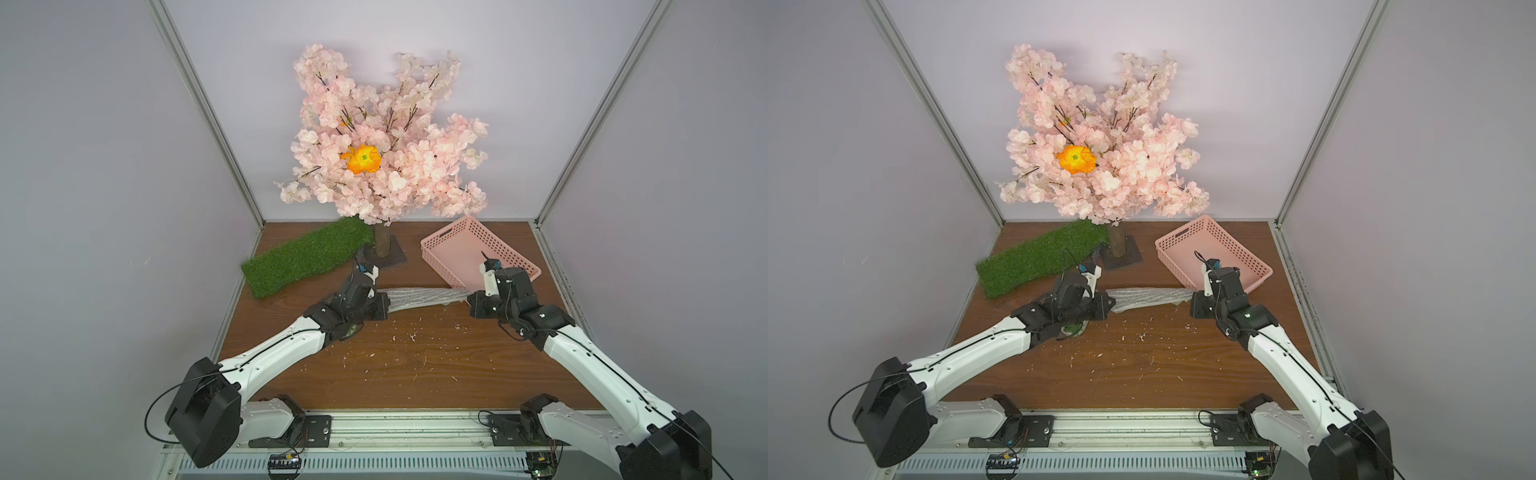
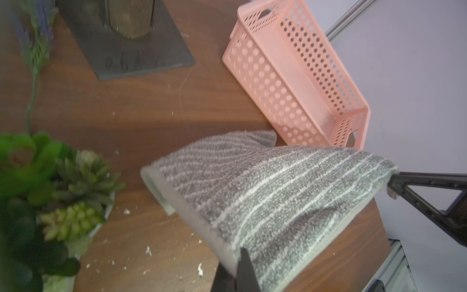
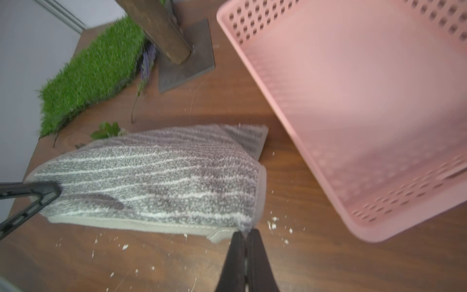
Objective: Fold the square dishcloth
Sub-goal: Flatten out the cleaning item at the center of the board.
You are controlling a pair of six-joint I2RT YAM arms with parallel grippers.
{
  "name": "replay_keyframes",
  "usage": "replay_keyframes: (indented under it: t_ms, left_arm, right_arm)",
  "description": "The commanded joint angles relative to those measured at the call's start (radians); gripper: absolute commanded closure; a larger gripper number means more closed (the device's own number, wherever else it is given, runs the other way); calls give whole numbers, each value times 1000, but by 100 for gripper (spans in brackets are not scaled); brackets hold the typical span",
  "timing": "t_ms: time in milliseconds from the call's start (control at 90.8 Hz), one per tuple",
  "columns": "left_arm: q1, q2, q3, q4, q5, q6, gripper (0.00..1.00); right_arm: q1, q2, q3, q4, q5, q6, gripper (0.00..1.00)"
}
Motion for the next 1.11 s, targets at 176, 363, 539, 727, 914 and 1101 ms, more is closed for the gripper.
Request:
replay_keyframes:
  t_ms: [176,363,539,727,914,1101]
  left_arm:
    - [-148,-54,-189,-4,58,-206,100]
    - [-226,26,-234,10,71,-237,94]
    - [-237,82,-215,4,60,-218,71]
    - [-237,63,-117,-132,-55,-164,49]
    - [-198,58,-8,-167,-161,-100,41]
    - [-133,135,66,-111,-336,3,40]
  right_arm:
    - [-2,-140,-65,-247,-26,137,100]
    - [-3,-194,-154,-265,-68,180,91]
    - [-2,-204,-162,-250,-22,192,69]
    - [-2,-168,-119,-189,32,179,59]
    - [-2,-103,-145,20,-2,161,58]
    - [-2,13,-182,308,10,134,64]
